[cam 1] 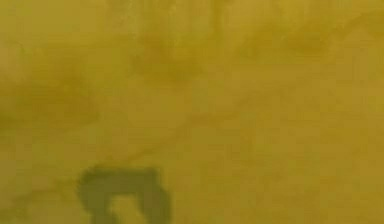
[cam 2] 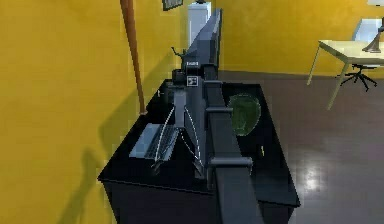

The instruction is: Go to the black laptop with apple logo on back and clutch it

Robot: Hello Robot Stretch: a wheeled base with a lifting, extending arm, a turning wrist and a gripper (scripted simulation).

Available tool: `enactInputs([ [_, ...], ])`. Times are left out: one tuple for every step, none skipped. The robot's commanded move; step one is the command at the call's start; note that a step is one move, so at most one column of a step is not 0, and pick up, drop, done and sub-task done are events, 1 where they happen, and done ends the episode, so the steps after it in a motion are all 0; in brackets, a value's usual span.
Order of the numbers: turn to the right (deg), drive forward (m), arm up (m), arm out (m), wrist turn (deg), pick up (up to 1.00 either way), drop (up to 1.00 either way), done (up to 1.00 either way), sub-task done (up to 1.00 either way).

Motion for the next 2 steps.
enactInputs([
  [0.0,0.00,0.00,0.00,45.0,0.00,0.00,0.00,0.00],
  [0.0,0.00,0.00,0.00,45.0,0.00,0.00,0.00,0.00],
])
